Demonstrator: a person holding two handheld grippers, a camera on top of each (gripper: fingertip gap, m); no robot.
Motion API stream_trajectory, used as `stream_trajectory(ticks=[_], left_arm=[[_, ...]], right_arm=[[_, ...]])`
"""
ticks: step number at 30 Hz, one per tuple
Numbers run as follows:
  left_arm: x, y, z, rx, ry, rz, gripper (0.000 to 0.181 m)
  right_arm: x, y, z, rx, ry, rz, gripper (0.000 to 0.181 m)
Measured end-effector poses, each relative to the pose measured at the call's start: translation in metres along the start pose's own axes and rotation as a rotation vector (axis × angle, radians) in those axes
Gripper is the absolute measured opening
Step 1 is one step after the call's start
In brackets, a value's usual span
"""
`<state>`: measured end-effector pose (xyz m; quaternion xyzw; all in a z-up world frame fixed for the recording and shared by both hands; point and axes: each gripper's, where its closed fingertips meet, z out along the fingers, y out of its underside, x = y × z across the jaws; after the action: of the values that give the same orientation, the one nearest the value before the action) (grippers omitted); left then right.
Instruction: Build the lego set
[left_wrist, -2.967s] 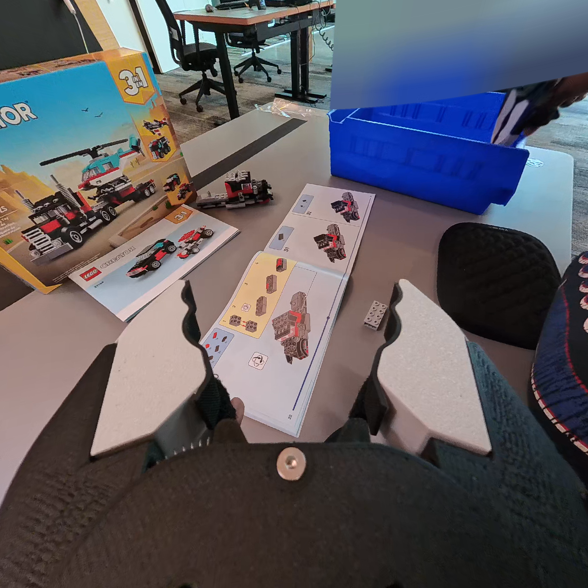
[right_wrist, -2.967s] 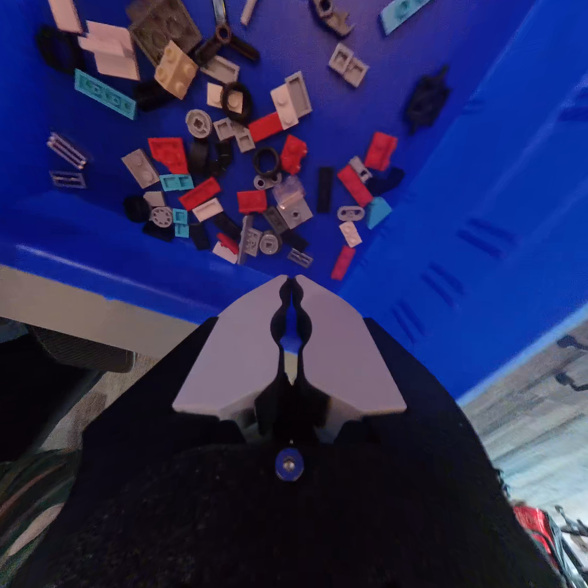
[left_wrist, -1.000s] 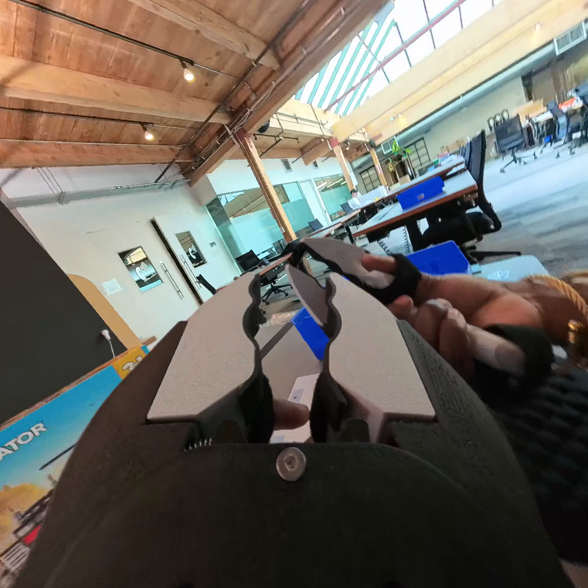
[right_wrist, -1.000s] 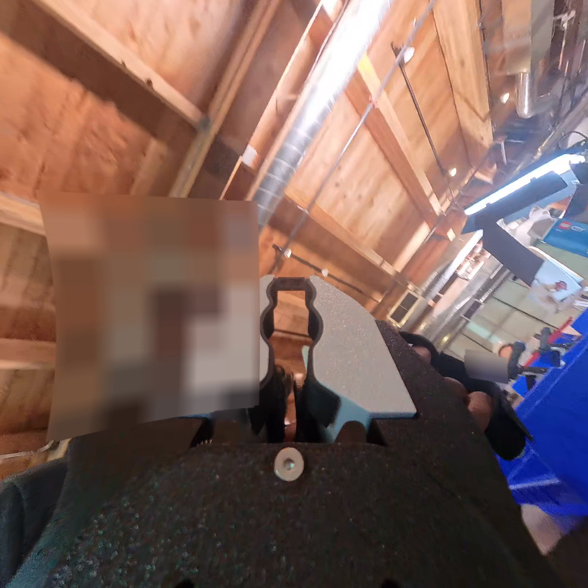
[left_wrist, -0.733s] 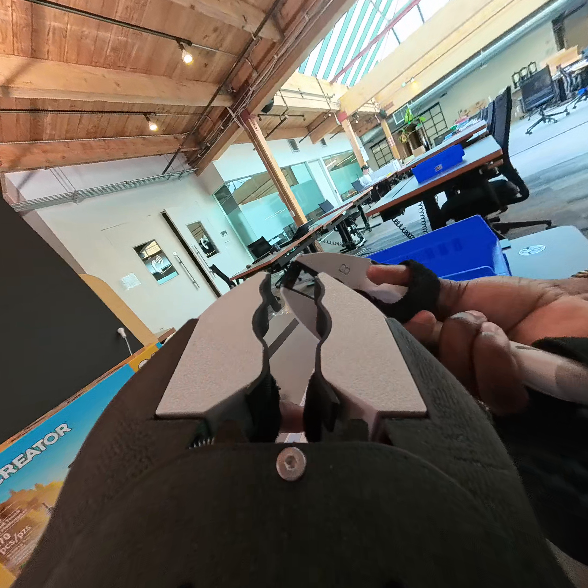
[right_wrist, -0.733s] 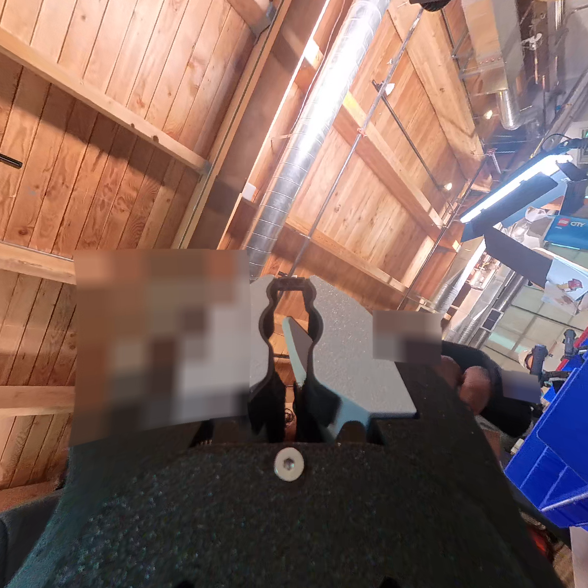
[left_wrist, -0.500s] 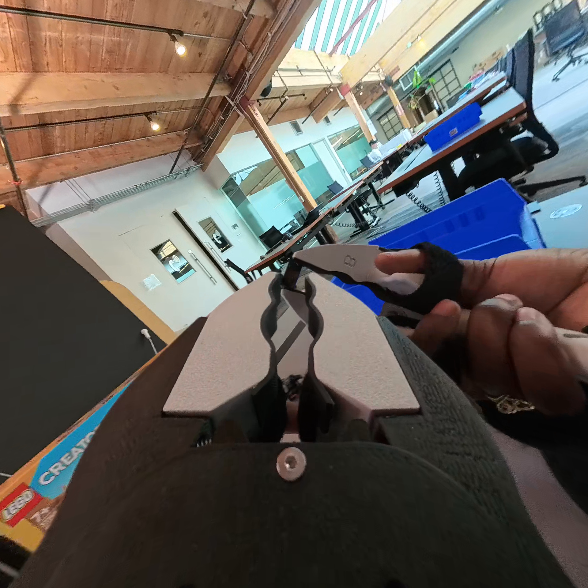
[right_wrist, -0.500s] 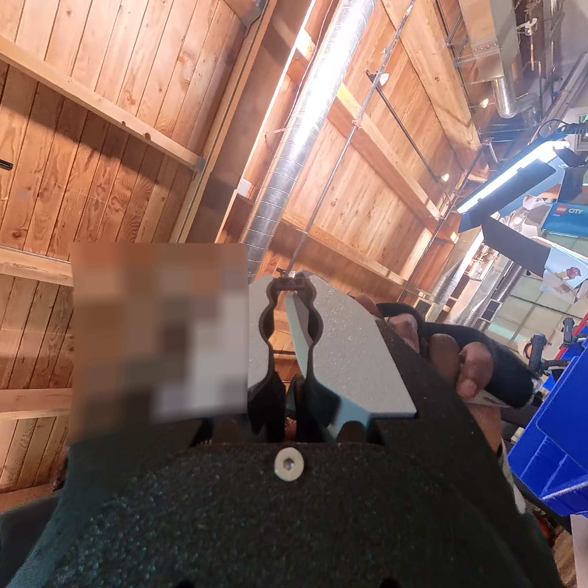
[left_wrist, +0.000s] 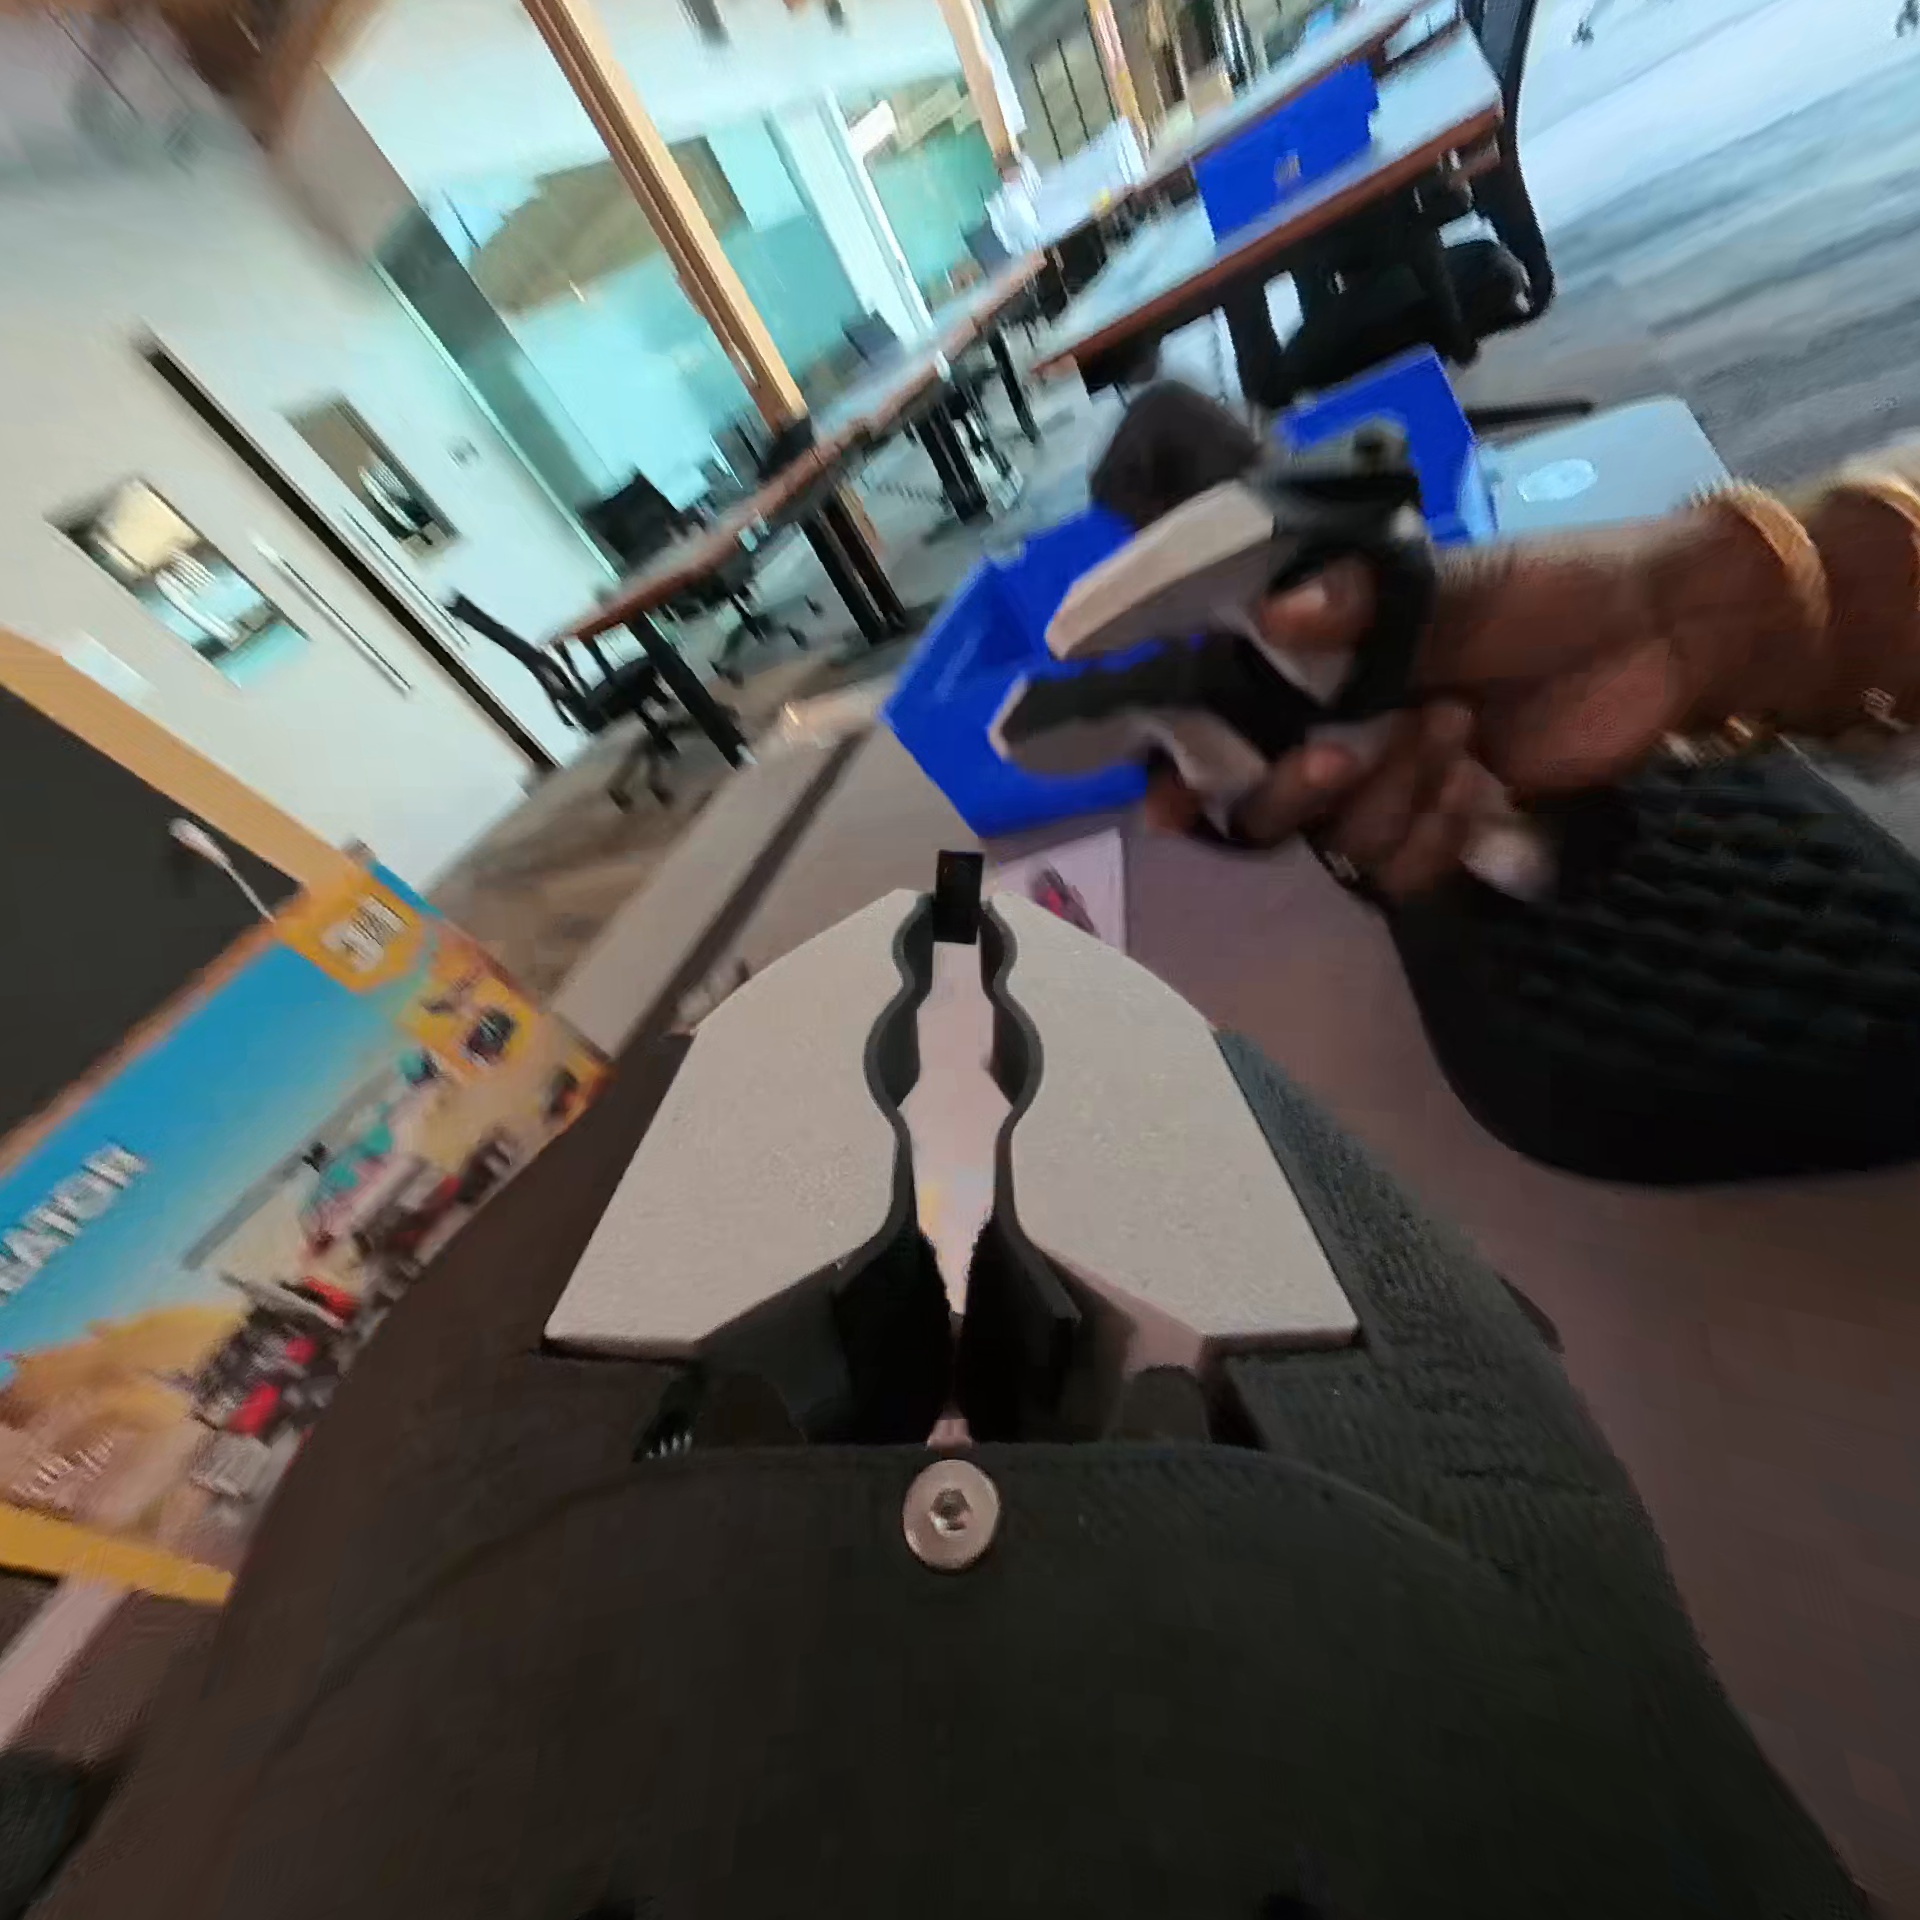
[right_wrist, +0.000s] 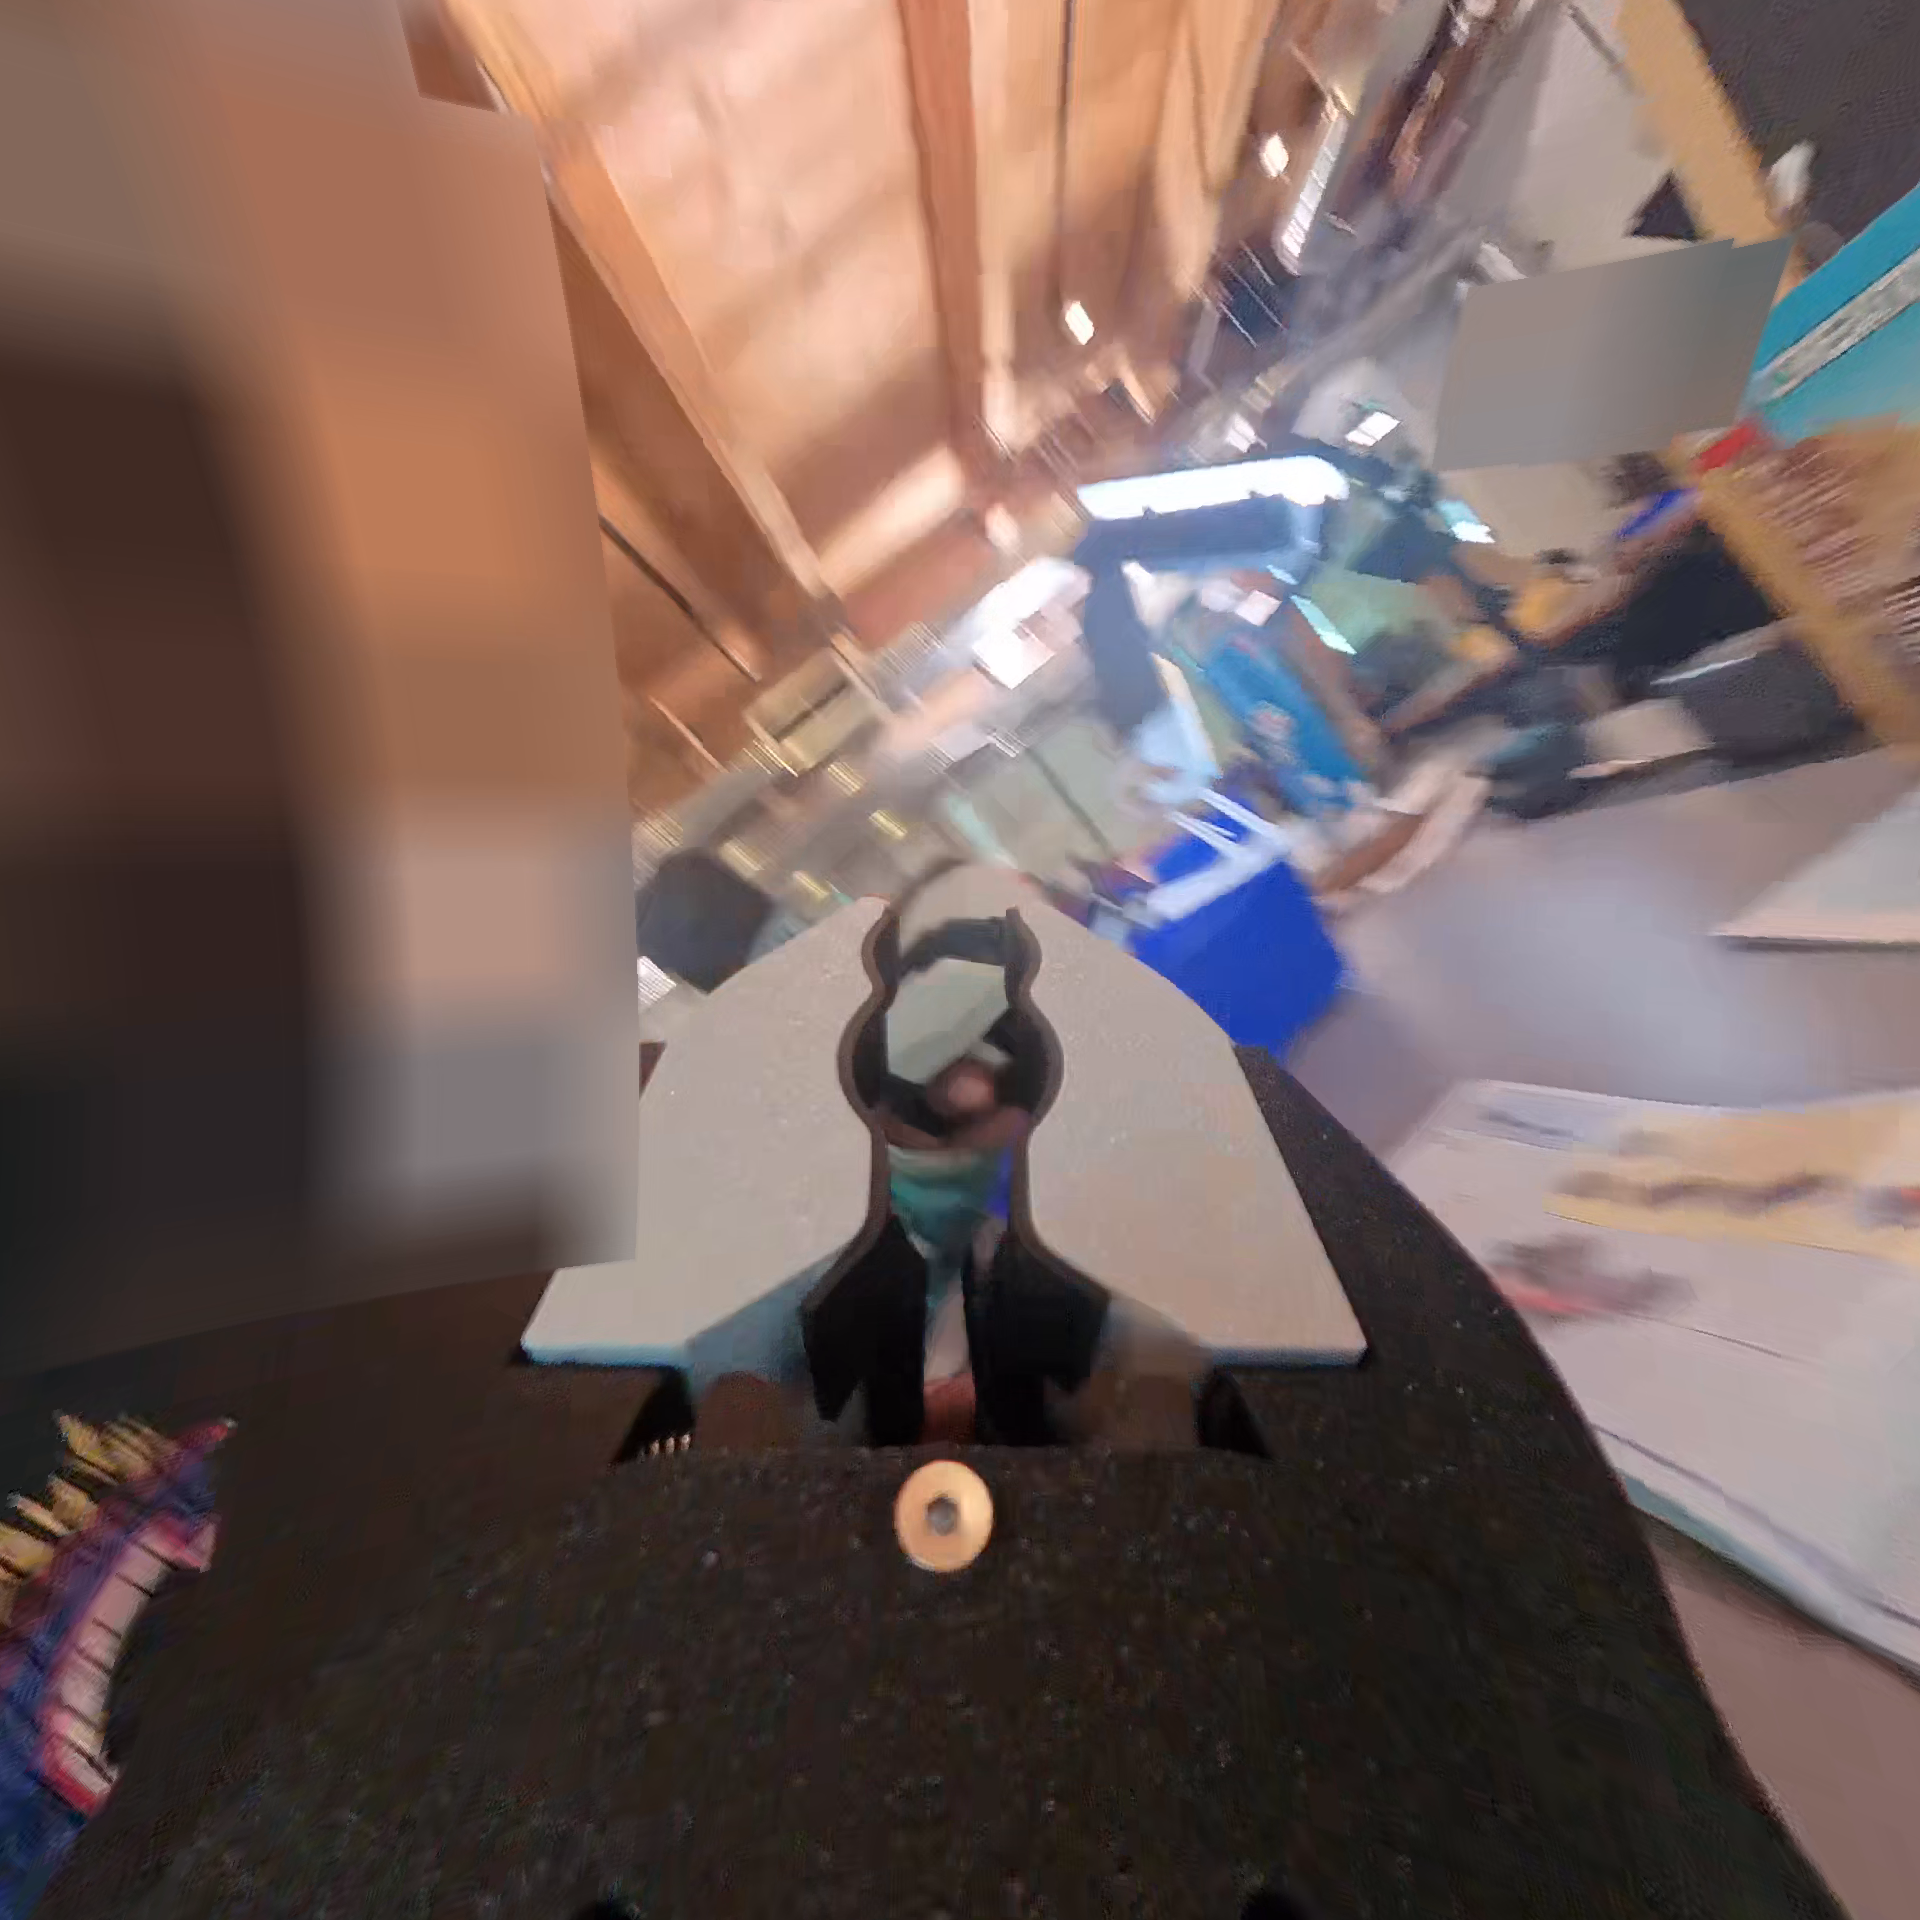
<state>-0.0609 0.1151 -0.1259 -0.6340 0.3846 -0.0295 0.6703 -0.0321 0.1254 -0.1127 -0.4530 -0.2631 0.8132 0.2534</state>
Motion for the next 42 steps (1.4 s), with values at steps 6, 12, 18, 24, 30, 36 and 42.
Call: stream_trajectory(ticks=[6,12,18,24,30,36,42], left_arm=[[0.044,0.070,-0.014,-0.348,0.198,-0.066,0.008],[0.062,0.079,-0.005,-0.402,0.260,-0.088,0.008],[0.067,0.085,-0.002,-0.446,0.285,-0.093,0.008],[0.072,0.087,0.002,-0.444,0.311,-0.114,0.008],[0.074,0.091,0.005,-0.445,0.319,-0.141,0.008],[0.073,0.117,-0.002,-0.549,0.264,-0.201,0.027],[0.082,0.130,0.007,-0.572,0.296,-0.210,0.030]], right_arm=[[0.023,0.046,-0.025,-0.640,0.227,-0.697,0.011],[0.038,0.096,-0.022,-1.036,0.099,-0.946,0.016],[0.054,0.100,-0.023,-1.104,0.109,-1.022,0.013],[0.059,0.105,-0.029,-1.155,0.084,-1.003,0.008],[0.063,0.106,-0.033,-1.139,0.073,-0.962,0.008],[0.093,0.104,-0.062,-1.197,0.090,-0.798,0.008],[0.098,0.117,-0.058,-1.185,0.032,-0.664,0.008]])
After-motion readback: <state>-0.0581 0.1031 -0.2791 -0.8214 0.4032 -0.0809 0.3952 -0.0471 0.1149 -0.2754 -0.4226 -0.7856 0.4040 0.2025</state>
